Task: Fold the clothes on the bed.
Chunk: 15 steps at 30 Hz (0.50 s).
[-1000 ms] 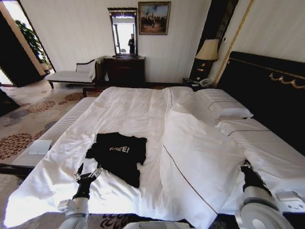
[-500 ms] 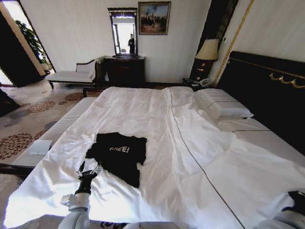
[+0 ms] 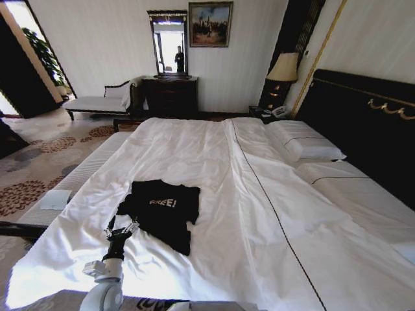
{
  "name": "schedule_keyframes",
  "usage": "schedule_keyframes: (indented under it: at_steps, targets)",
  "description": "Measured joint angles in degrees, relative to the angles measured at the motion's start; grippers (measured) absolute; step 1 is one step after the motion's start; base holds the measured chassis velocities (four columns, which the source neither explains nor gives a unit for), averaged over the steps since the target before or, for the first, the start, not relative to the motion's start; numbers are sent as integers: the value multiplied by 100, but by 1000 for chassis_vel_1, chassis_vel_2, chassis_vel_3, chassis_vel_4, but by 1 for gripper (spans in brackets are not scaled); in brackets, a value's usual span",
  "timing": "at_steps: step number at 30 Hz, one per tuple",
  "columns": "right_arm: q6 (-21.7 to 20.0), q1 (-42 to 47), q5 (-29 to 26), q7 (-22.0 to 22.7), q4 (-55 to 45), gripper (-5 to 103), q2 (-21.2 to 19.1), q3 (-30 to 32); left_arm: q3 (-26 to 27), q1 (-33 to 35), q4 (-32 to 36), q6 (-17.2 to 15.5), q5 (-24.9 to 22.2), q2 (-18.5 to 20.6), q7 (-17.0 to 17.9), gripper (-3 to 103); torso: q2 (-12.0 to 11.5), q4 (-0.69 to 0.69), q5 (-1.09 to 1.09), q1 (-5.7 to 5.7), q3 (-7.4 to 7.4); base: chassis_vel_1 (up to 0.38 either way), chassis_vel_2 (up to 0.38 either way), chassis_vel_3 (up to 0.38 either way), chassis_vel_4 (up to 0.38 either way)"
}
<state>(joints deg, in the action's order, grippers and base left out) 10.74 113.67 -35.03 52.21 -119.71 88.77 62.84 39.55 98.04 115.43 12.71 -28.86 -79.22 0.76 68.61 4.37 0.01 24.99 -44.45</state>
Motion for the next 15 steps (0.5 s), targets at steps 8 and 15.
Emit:
schedule_keyframes:
  at_steps: [8, 15]
  targets:
    - [300, -317, 23, -101, 1099, 2, -79, -389, -2, 137, 5, 70, 94, -64, 0, 100, 0, 7, -2, 0, 0, 0, 0, 0, 0]
    - [585, -853, -3, -258, 2384, 2, -148, -789, 129, 287, 55, 88, 106, -68, 40, 100, 0, 3, -3, 0, 0, 0, 0, 0, 0]
